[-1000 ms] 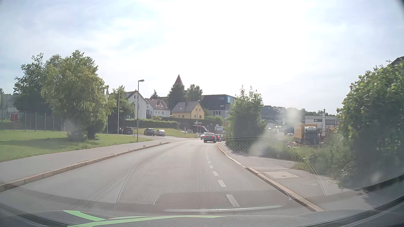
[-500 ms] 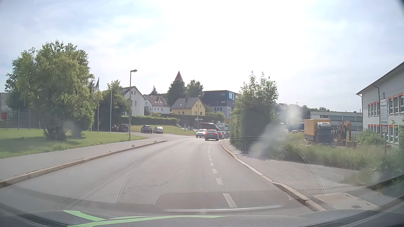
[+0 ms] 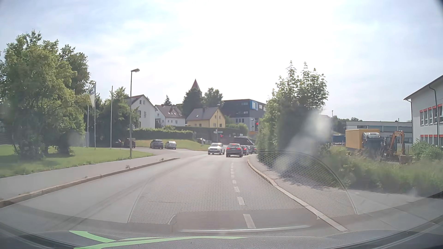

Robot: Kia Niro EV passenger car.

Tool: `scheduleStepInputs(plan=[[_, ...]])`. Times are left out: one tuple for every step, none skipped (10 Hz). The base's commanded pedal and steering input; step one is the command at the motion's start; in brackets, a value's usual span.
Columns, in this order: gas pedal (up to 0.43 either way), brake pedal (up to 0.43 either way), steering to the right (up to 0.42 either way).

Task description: Follow the waypoints while adhering to traffic rules and regulations

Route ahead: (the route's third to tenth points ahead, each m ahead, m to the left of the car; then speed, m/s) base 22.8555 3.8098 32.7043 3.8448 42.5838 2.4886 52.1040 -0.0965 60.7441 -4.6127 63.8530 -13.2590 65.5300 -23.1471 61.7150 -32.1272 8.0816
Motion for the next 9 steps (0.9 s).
scheduleStepInputs(plan=[[0.0,0.128,0.005],[0.0,0.159,0.007],[0.0,0.177,0.009],[0.0,0.177,0.009],[0.0,0.183,0.009],[0.0,0.189,0.009],[0.0,0.183,0.009],[0.0,0.195,0.009],[0.0,0.195,0.009]])
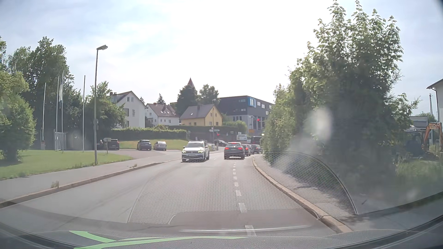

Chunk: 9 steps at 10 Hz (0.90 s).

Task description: Follow the waypoints while adhering to traffic rules and regulations

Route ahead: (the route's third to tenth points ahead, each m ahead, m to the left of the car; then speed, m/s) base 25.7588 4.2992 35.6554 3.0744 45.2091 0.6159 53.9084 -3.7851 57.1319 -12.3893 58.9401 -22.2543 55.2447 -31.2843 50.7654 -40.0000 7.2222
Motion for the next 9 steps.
scheduleStepInputs(plan=[[0.0,0.195,0.01],[0.0,0.207,0.01],[0.0,0.207,0.01],[0.0,0.213,0.01],[0.0,0.213,0.01],[0.0,0.213,0.01],[0.0,0.213,0.01],[0.0,0.213,0.01],[0.0,0.213,0.01]])
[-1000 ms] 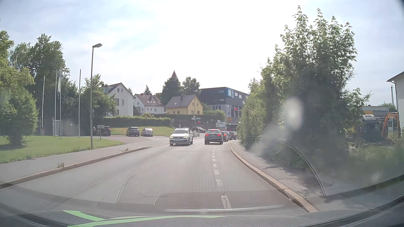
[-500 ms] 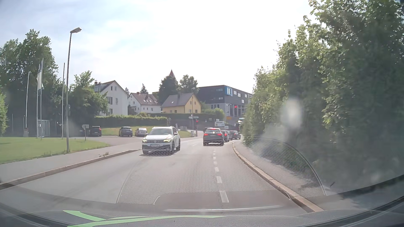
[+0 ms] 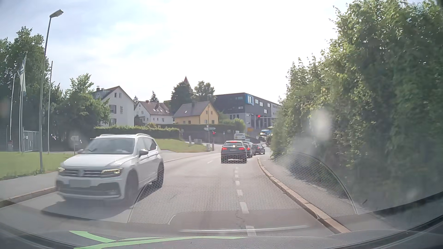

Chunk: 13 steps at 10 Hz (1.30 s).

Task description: Follow the waypoints while adhering to traffic rules and regulations

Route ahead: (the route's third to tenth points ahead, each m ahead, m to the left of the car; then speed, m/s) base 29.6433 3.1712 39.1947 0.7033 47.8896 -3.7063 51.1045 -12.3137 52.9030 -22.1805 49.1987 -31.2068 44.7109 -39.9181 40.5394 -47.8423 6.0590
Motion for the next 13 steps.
scheduleStepInputs(plan=[[0.0,0.207,0.011],[0.0,0.213,0.011],[0.0,0.213,0.011],[0.0,0.213,0.011],[0.0,0.213,0.011],[0.0,0.213,0.012],[0.0,0.213,0.014],[0.0,0.213,0.017],[0.0,0.213,0.021],[0.0,0.213,0.025],[0.0,0.213,0.028],[0.0,0.22,0.033],[0.0,0.22,0.036]])
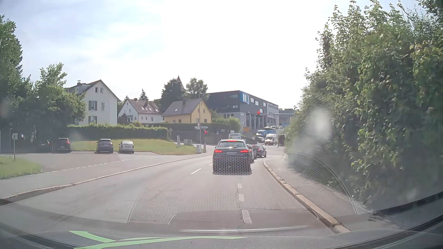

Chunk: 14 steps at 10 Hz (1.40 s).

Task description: Follow the waypoints while adhering to traffic rules and regulations

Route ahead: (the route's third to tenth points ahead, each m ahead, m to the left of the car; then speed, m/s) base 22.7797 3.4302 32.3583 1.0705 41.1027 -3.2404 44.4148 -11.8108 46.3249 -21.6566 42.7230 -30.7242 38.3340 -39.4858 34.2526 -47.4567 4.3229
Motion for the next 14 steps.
scheduleStepInputs(plan=[[0.0,0.22,0.036],[0.0,0.22,0.034],[0.0,0.22,0.032],[0.0,0.22,0.032],[0.0,0.22,0.029],[0.0,0.22,0.016],[0.0,0.22,0.009],[0.0,0.22,0.008],[0.0,0.213,0.007],[0.0,0.213,0.006],[0.0,0.213,0.006],[0.0,0.213,0.004],[0.0,0.207,0.002],[0.0,0.207,0.002]])
